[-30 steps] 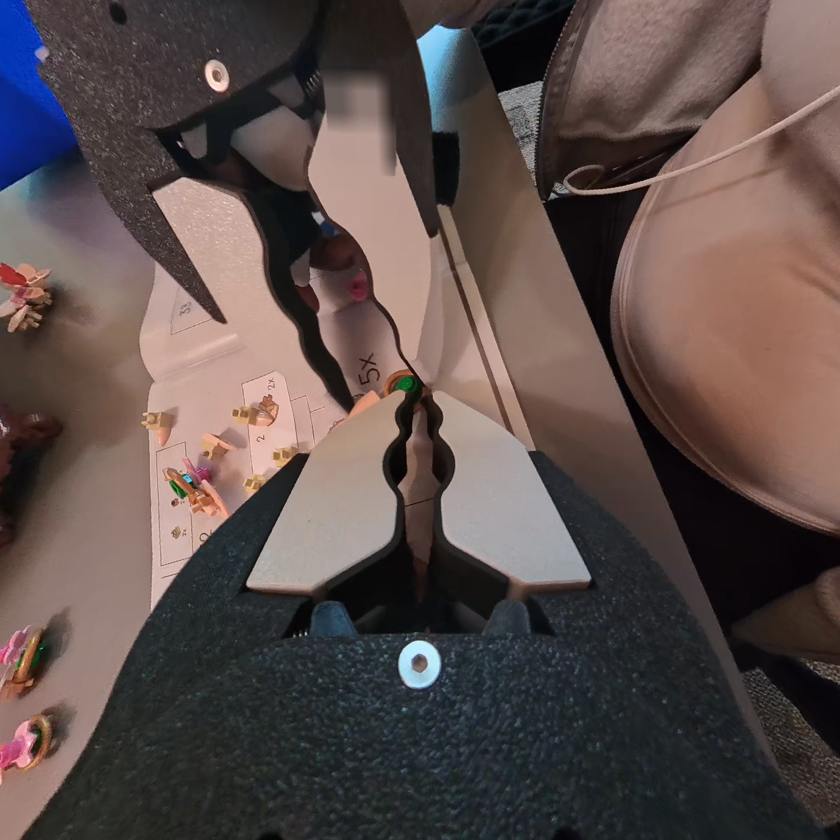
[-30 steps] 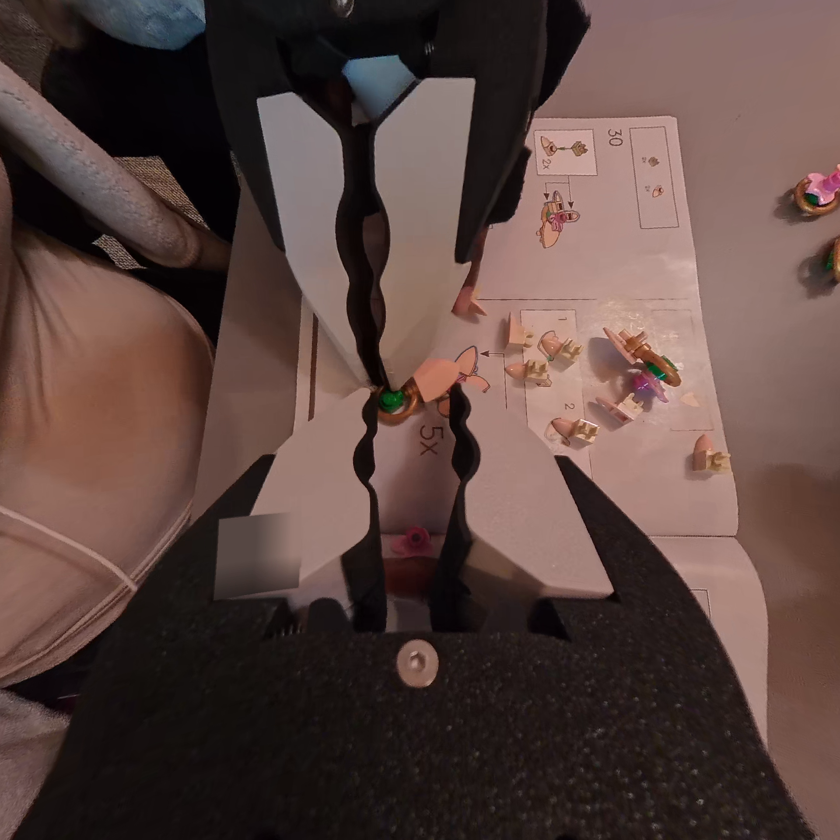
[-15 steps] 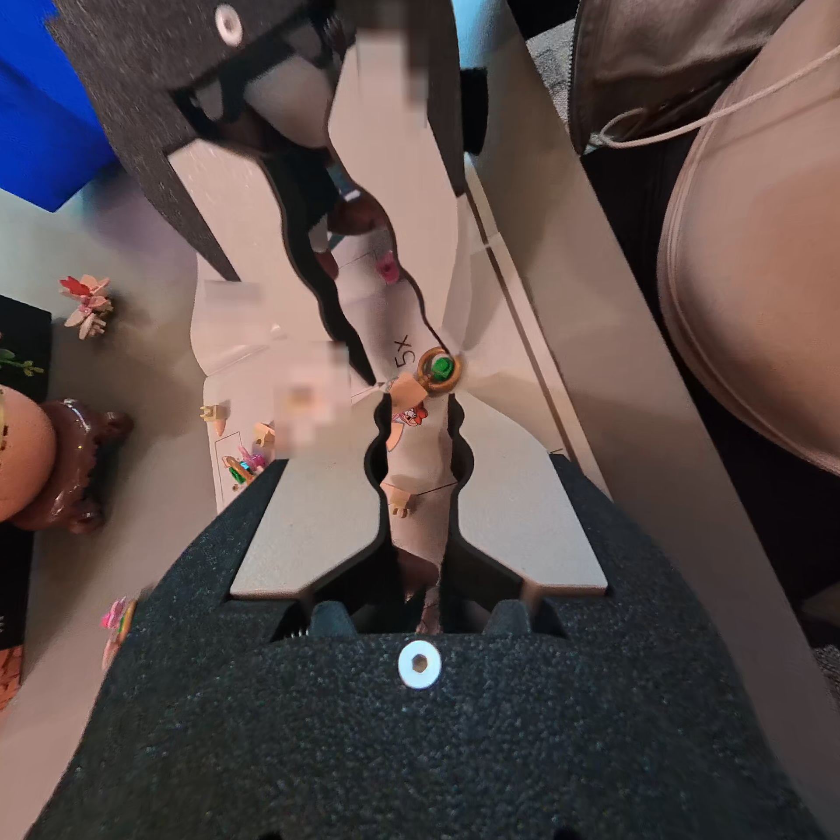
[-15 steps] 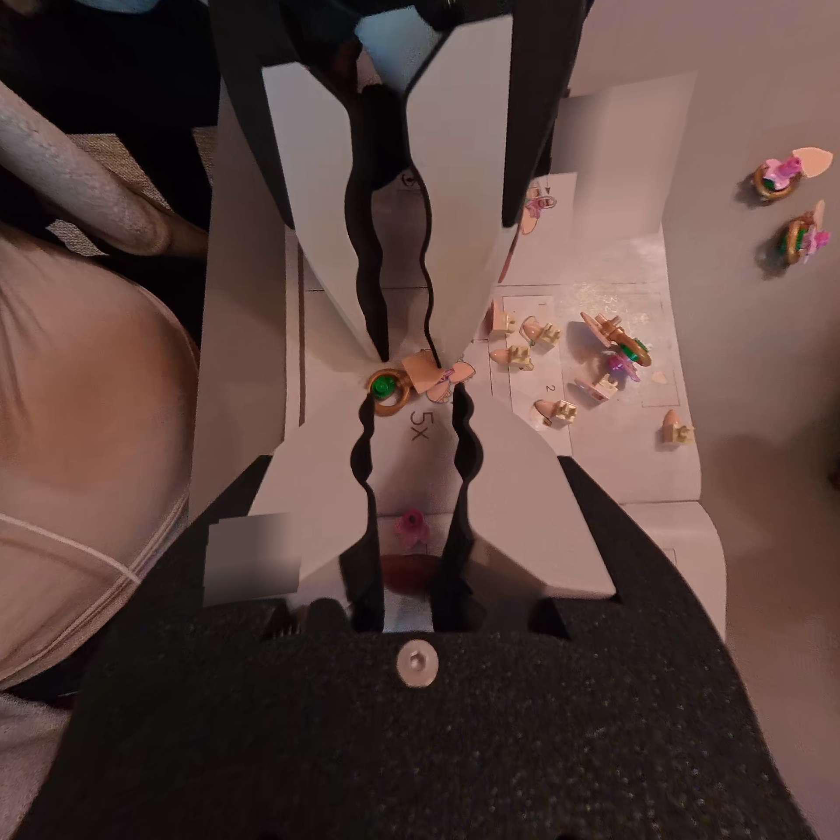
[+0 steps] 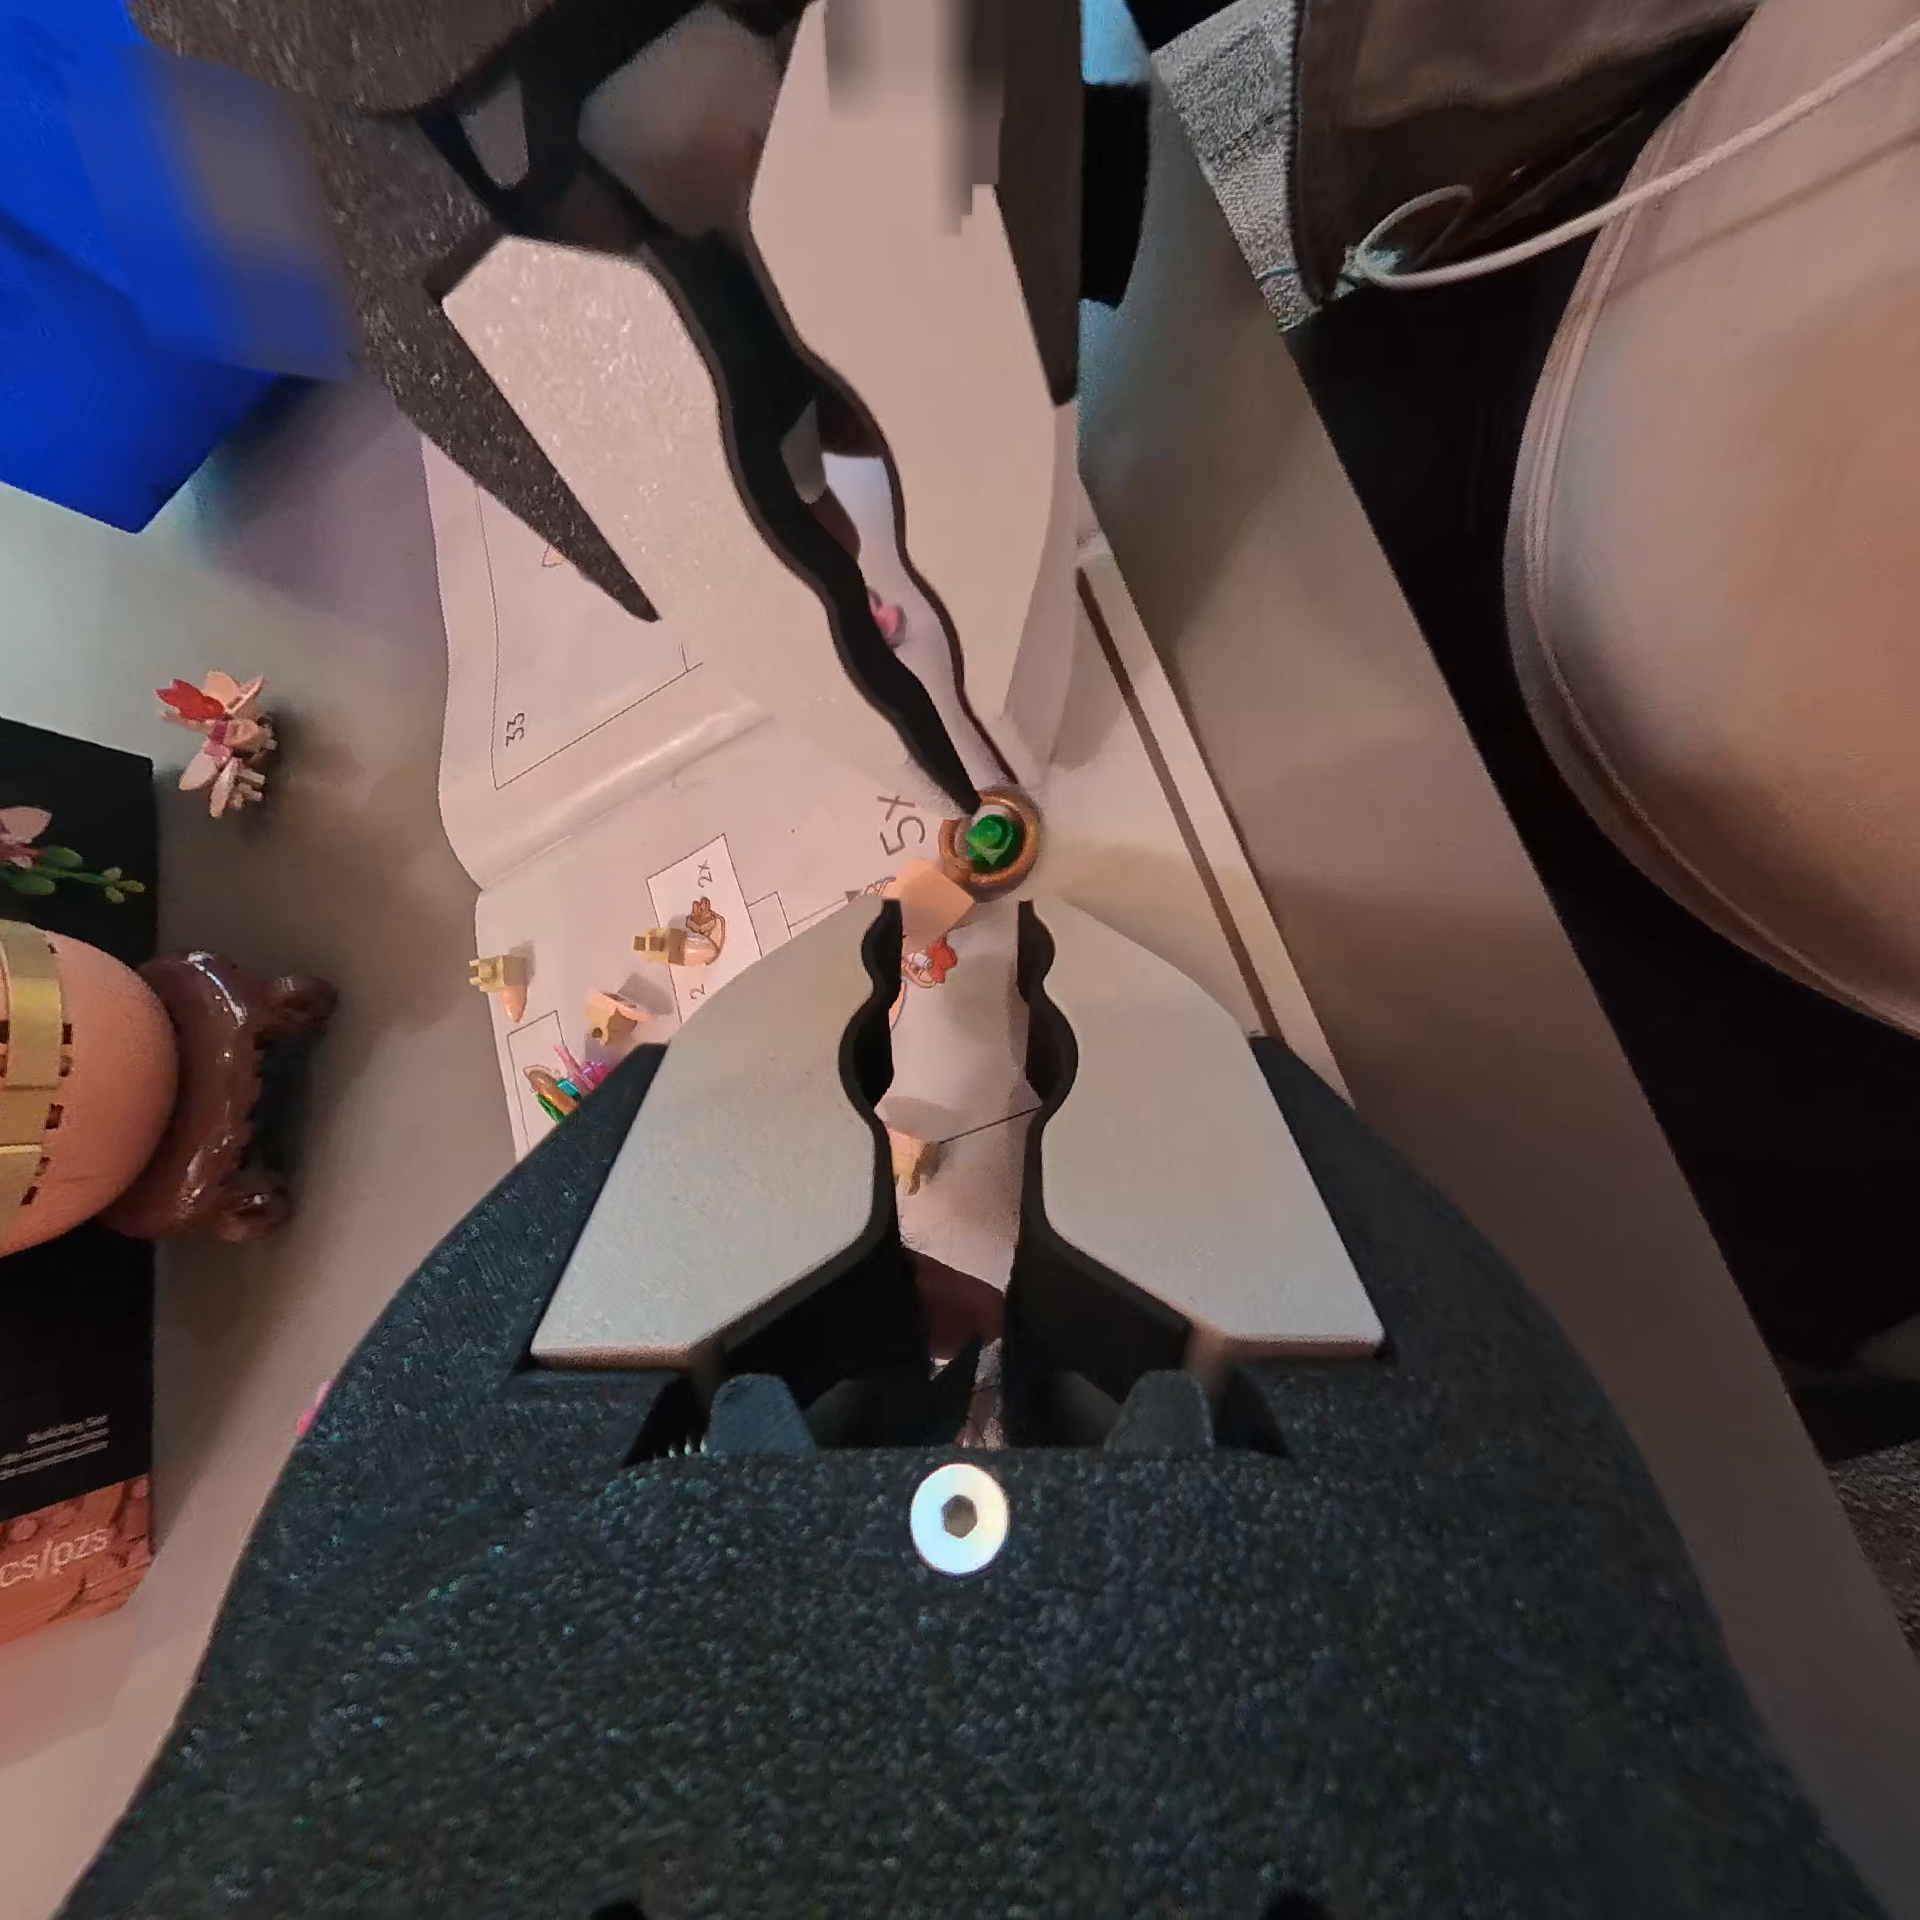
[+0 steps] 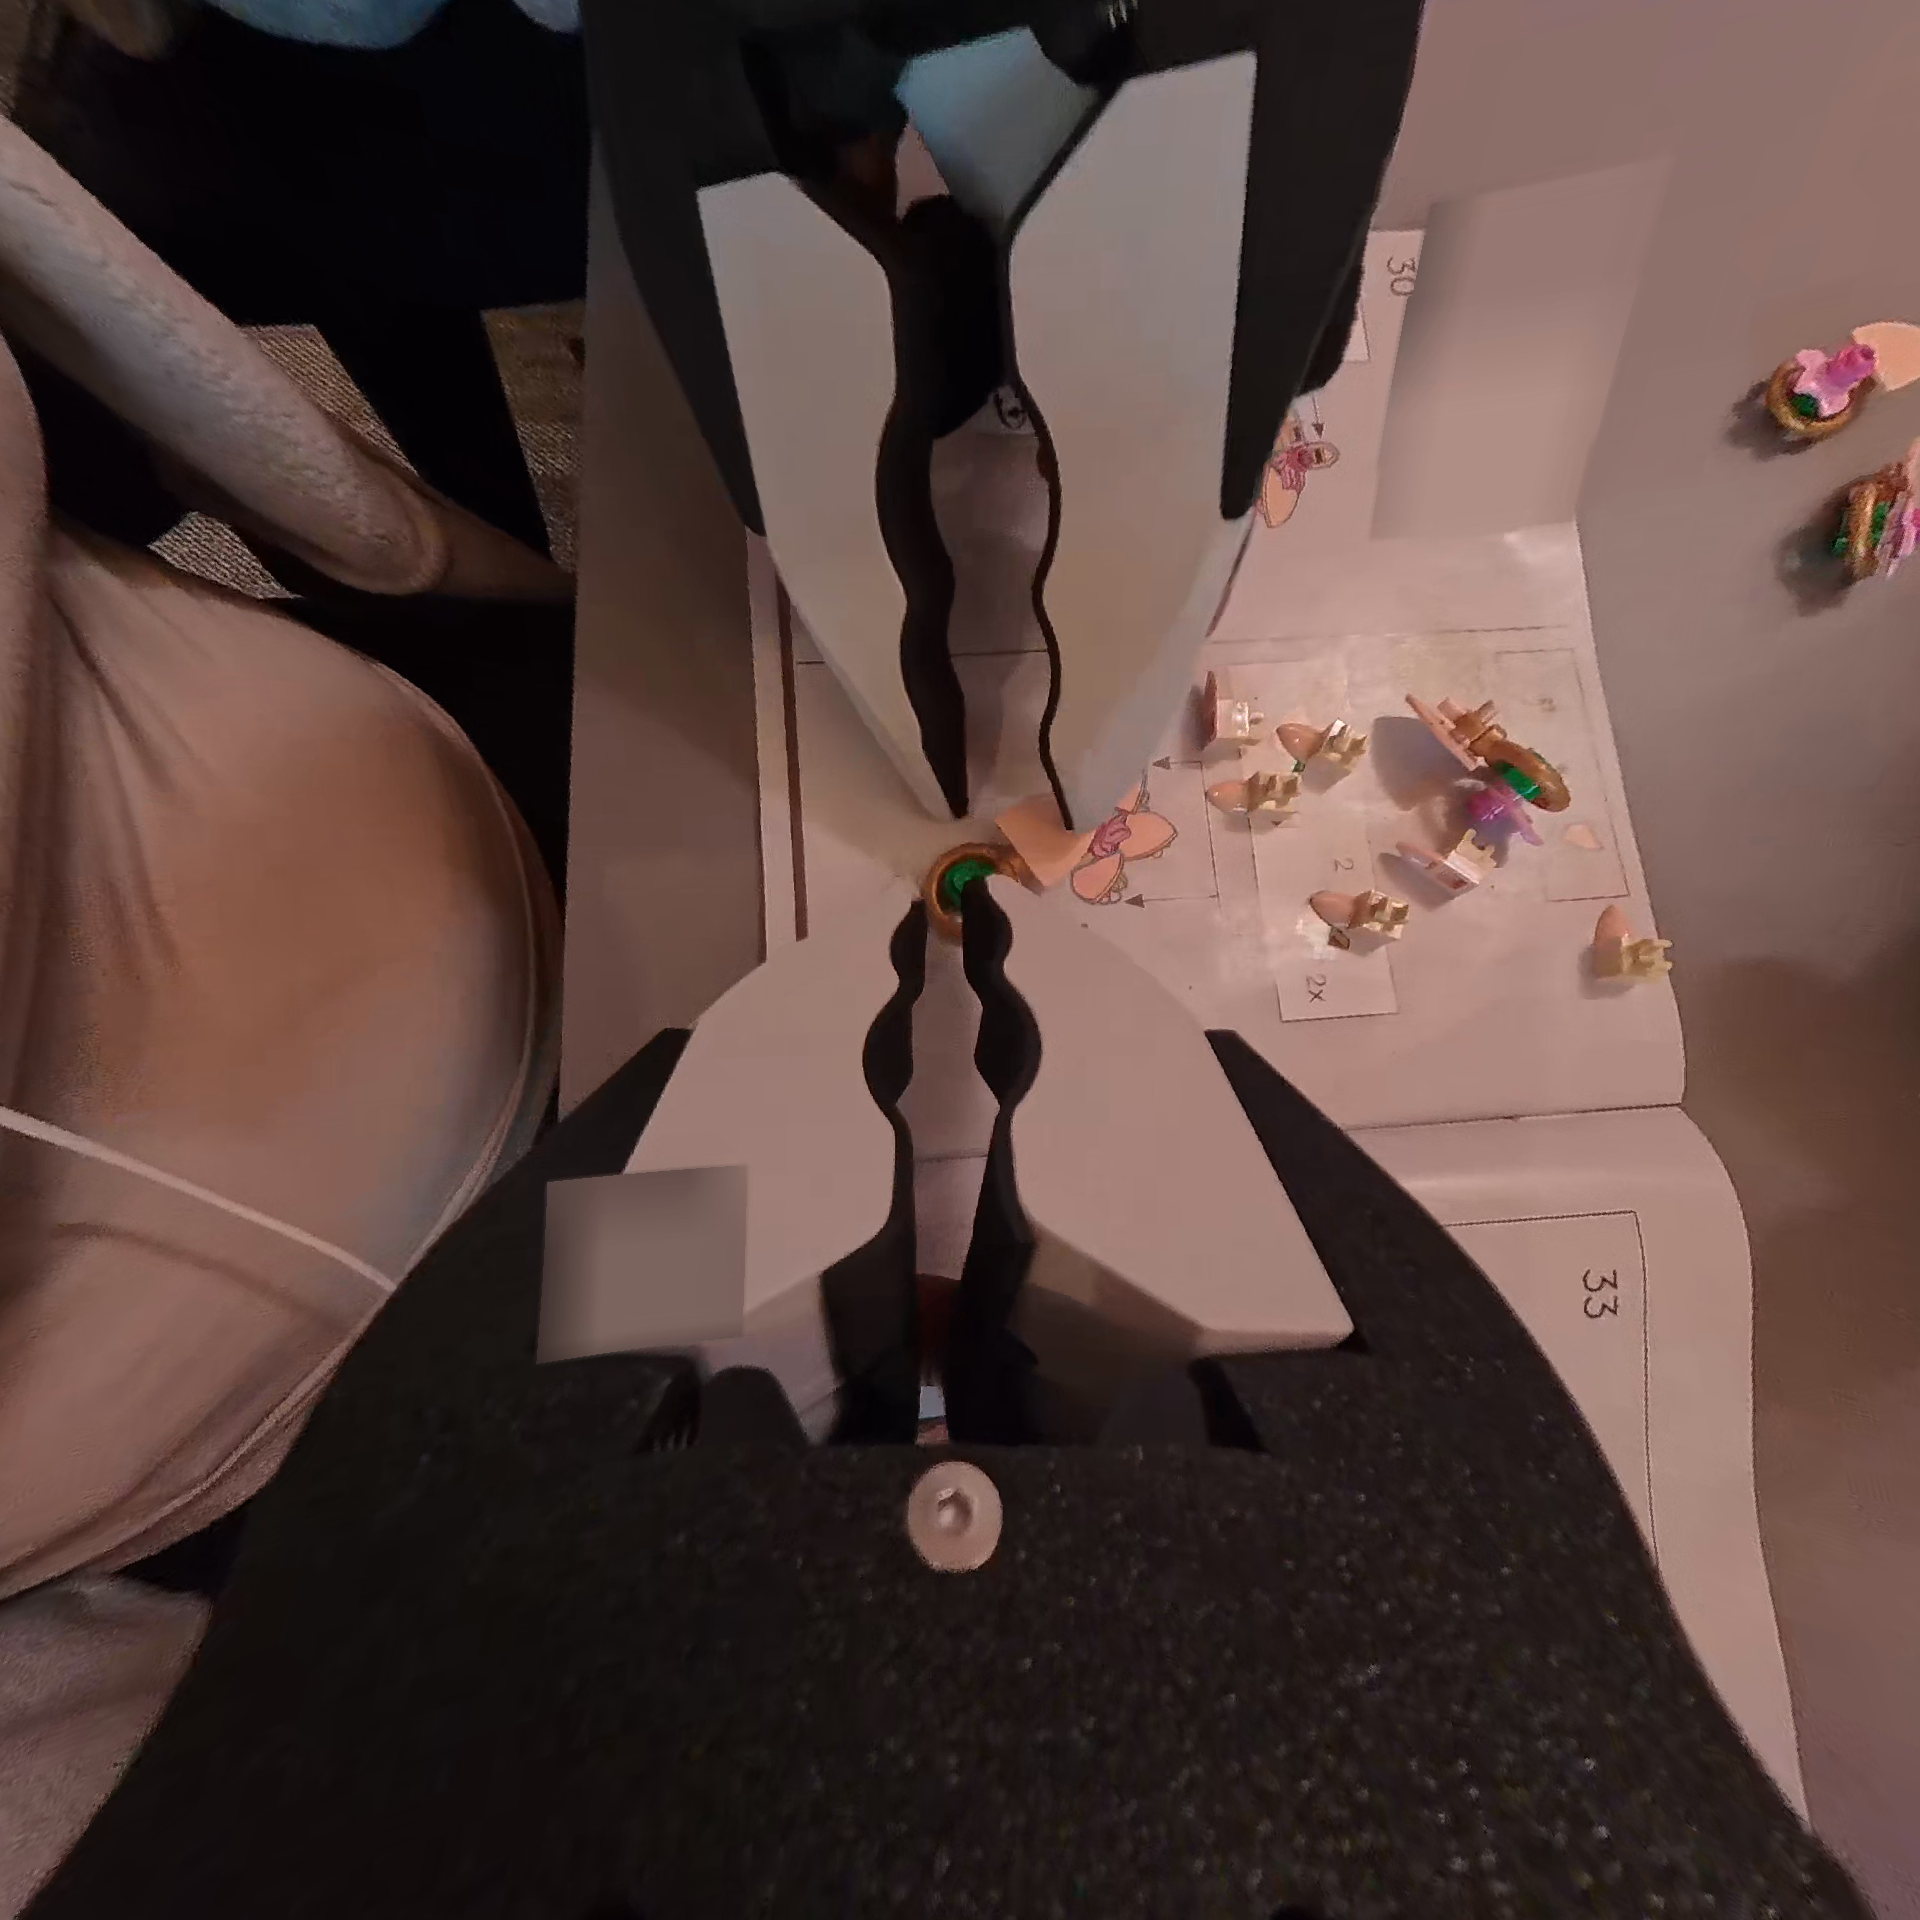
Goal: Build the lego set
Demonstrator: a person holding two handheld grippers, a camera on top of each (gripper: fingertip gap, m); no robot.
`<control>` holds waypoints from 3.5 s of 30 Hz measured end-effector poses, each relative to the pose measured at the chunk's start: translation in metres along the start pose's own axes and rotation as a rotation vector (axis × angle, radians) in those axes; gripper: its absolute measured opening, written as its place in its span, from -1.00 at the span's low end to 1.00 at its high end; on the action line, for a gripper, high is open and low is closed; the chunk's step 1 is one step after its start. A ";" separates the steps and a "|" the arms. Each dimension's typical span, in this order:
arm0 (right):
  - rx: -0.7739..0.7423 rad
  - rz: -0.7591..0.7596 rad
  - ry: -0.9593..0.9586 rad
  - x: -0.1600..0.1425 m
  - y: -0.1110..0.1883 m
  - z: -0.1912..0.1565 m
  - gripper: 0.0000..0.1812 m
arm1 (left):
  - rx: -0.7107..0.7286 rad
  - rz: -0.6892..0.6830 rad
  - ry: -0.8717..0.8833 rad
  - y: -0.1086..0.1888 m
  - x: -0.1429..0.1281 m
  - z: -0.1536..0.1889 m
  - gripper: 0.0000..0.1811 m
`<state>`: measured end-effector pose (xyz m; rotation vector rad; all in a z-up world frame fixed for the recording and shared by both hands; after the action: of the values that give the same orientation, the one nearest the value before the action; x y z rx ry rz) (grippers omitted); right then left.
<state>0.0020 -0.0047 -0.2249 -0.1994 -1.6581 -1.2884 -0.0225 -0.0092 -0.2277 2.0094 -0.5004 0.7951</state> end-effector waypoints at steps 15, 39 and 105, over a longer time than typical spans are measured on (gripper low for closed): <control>-0.042 -0.011 0.061 0.003 0.005 0.011 -0.92 | -0.045 0.015 0.011 -0.001 0.001 0.002 -0.79; 0.026 -0.029 0.163 -0.007 -0.004 0.019 -0.92 | -0.084 0.092 -0.054 -0.007 0.001 -0.002 -0.90; 0.039 -0.020 0.185 -0.001 -0.005 0.008 -0.80 | 0.012 0.146 -0.546 -0.006 0.004 0.005 -0.96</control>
<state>-0.0054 0.0006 -0.2284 -0.0383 -1.5287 -1.2496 -0.0142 -0.0108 -0.2301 2.2155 -0.9619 0.3194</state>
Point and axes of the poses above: each gripper's, where its closed fingertips meet, y back along the fingers, x out of its top, z = x × y across the jaws, the point moved 1 cm from there along y, back along the fingers, and after that the axes turned 8 degrees about z, right-handed, at the moved point
